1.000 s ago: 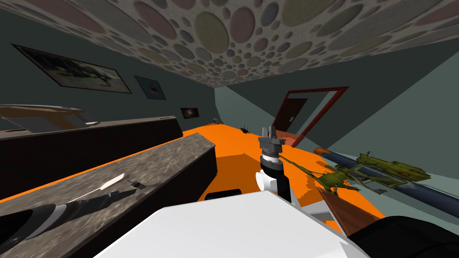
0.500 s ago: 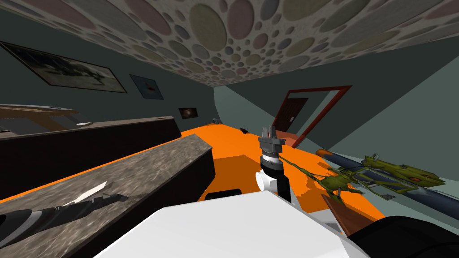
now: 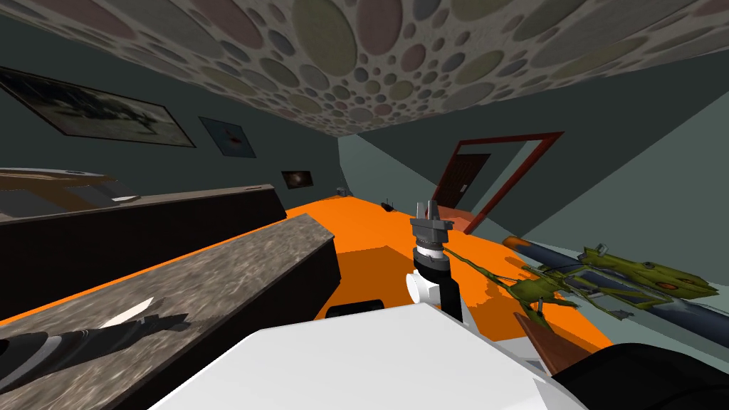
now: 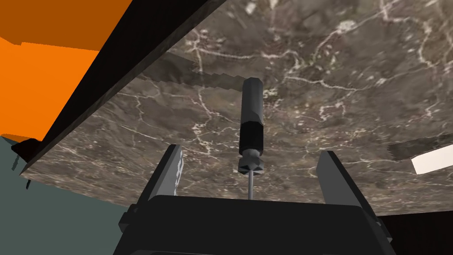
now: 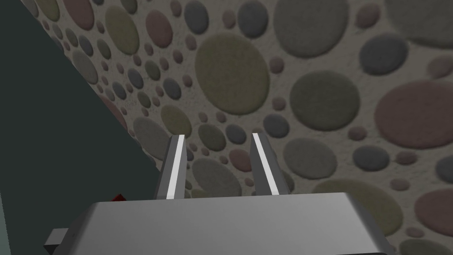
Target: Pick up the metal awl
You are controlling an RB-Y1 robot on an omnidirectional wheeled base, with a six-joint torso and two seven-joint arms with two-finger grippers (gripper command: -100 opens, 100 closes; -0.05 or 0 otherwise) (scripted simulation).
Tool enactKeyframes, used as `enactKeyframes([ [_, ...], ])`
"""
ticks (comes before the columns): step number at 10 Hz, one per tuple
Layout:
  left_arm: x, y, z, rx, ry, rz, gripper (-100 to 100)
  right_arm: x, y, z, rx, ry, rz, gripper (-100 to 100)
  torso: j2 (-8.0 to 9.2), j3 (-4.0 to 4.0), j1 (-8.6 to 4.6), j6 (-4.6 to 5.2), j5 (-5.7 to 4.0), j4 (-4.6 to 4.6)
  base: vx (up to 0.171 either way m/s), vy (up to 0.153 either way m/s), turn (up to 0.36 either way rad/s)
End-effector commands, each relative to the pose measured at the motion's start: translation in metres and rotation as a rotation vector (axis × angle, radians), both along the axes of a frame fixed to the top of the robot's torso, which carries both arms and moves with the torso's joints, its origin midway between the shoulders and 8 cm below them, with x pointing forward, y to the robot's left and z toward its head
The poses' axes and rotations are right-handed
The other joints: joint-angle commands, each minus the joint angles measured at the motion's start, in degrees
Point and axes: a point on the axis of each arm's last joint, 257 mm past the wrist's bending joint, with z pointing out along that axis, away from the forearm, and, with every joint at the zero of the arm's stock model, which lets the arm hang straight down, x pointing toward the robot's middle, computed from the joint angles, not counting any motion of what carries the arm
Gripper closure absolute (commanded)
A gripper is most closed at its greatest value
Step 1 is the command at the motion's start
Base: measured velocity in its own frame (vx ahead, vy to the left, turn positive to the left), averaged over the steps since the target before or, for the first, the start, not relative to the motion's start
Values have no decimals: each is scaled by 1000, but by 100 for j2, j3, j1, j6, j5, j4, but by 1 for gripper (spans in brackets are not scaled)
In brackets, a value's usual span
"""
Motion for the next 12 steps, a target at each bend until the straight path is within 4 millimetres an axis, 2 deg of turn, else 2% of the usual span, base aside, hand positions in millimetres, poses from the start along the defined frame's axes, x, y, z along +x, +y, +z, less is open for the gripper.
enactKeyframes([
  [1, 5, -9, -3, -1, 5, 21, -100, 0, 0, 0, 0, 0, 0, 0, 0, 0, 0, 0, 0, 0, -49, 95, -118],
  [4, 9, -23, -10, 0, 10, 33, -100, 0, 0, 0, 0, 0, 0, 0, 8, 5, 31, 0, 8, 2, -47, 92, -52],
  [5, 13, -33, -12, -3, 12, 42, -100, 0, 0, 0, 0, 0, 0, 0, 9, 6, 22, -2, 7, 3, -68, 70, -59],
  [12, 22, -64, -19, 1, 10, 73, -100, 0, 0, 0, 0, 0, 0, 0, 8, 5, 14, -1, 4, 2, -41, 58, -49],
])
